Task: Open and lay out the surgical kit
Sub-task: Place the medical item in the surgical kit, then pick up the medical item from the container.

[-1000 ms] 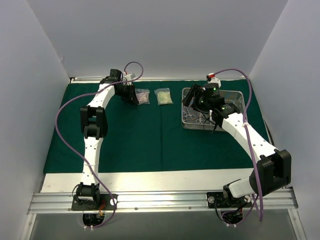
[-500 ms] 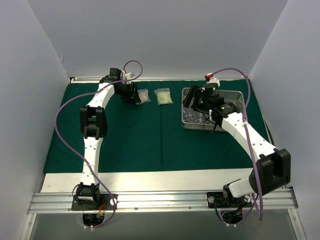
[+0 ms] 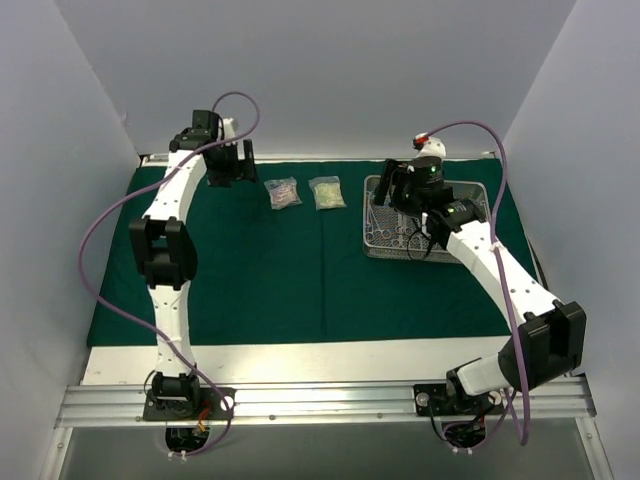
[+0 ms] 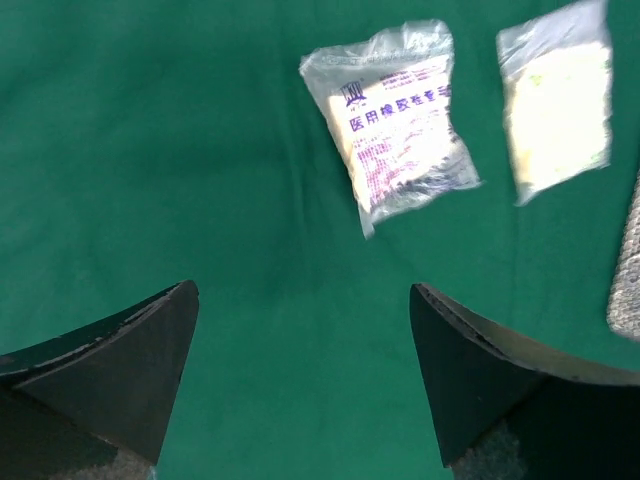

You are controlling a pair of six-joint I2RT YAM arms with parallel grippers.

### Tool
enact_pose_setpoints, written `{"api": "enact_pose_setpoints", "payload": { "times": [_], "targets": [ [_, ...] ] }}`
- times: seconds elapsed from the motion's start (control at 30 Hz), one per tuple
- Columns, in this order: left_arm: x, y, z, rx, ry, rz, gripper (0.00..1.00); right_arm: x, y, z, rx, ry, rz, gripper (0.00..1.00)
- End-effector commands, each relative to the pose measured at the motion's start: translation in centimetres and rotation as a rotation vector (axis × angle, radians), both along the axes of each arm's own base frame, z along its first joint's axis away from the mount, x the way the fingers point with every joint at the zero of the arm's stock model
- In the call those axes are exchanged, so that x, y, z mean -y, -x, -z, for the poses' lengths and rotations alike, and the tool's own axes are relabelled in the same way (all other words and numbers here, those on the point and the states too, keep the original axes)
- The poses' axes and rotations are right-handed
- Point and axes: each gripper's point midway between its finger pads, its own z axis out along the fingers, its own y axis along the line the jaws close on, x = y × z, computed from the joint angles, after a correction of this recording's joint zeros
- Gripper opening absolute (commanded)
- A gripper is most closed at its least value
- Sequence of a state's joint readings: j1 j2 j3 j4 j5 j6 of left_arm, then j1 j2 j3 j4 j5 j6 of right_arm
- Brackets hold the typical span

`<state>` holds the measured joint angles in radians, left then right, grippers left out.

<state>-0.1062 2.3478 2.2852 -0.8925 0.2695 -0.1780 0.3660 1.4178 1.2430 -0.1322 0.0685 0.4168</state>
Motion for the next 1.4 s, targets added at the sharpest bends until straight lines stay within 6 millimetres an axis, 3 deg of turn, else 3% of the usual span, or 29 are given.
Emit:
{"api": "enact_pose_setpoints", "payload": {
  "times": [0.0,0.03,0.07,0.1,0.13,0.2,0.23,0.33,0.37,0.4,0.43,0.5,0.53,0.6,0.7,0.77,0.97,1.17,1.37],
  "targets": [
    [-2.5,2.1,-7.0,0.076,-0.056,-0.14,0.97,3.2,-1.0,-4.6,0.137,0.104,0.095,0.77],
    [-3.3,2.8,-9.1,0.118,-0.082,-0.169,0.95,3.5,-1.1,-4.8,0.144,0.122,0.101,0.78],
    [-3.8,3.4,-9.9,0.129,-0.099,-0.19,0.94,3.8,-1.3,-5.1,0.148,0.126,0.11,0.82],
    [-4.4,4.3,-9.4,0.112,-0.121,-0.207,0.94,4.0,-1.5,-4.9,0.142,0.134,0.113,0.94],
    [-5.0,5.3,-11.7,0.155,-0.131,-0.226,0.94,4.3,-1.6,-4.7,0.133,0.143,0.127,1.0],
    [-6.2,7.0,-11.6,0.147,-0.181,-0.264,0.94,4.8,-2.2,-4.2,0.117,0.146,0.139,1.0],
    [-7.2,8.2,-13.6,0.188,-0.206,-0.301,0.94,4.7,-2.4,-3.8,0.101,0.147,0.133,1.0],
    [-8.8,11.5,-15.1,0.209,-0.226,-0.358,0.94,5.0,-3.7,-2.0,0.03,0.167,0.116,1.0],
    [-9.6,12.4,-15.5,0.219,-0.237,-0.394,0.94,5.2,-4.4,-0.4,-0.012,0.183,0.117,1.0],
    [-10.0,13.8,-17.2,0.261,-0.229,-0.408,0.94,5.3,-4.8,-0.2,-0.024,0.187,0.113,0.95],
    [-10.7,14.9,-16.0,0.237,-0.248,-0.407,0.94,5.3,-5.3,1.2,-0.058,0.196,0.1,0.93],
    [-11.5,16.9,-18.0,0.316,-0.262,-0.425,0.94,5.5,-5.9,1.9,-0.076,0.204,0.093,0.83],
    [-12.1,18.0,-16.4,0.29,-0.29,-0.436,0.94,5.7,-6.3,2.5,-0.087,0.21,0.086,0.8],
    [-12.9,19.6,-17.3,0.329,-0.311,-0.461,0.94,5.9,-7.0,4.0,-0.112,0.235,0.07,0.73],
    [-13.4,21.3,-15.7,0.283,-0.343,-0.466,0.94,6.1,-7.8,6.7,-0.159,0.258,0.041,0.61],
    [-13.3,22.1,-14.2,0.245,-0.347,-0.457,0.94,6.0,-8.2,9.0,-0.206,0.285,0.011,0.52],
    [-13.1,24.1,-13.0,0.228,-0.335,-0.452,0.94,5.0,-8.7,13.8,-0.287,0.337,-0.122,0.29],
    [-12.9,24.6,-11.6,0.198,-0.326,-0.445,0.94,2.5,-8.7,16.0,-0.3,0.302,-0.259,0.28],
    [-12.5,24.5,-11.0,0.185,-0.308,-0.437,0.94,1.2,-8.6,17.6,-0.317,0.296,-0.341,0.27]
  ]
}}
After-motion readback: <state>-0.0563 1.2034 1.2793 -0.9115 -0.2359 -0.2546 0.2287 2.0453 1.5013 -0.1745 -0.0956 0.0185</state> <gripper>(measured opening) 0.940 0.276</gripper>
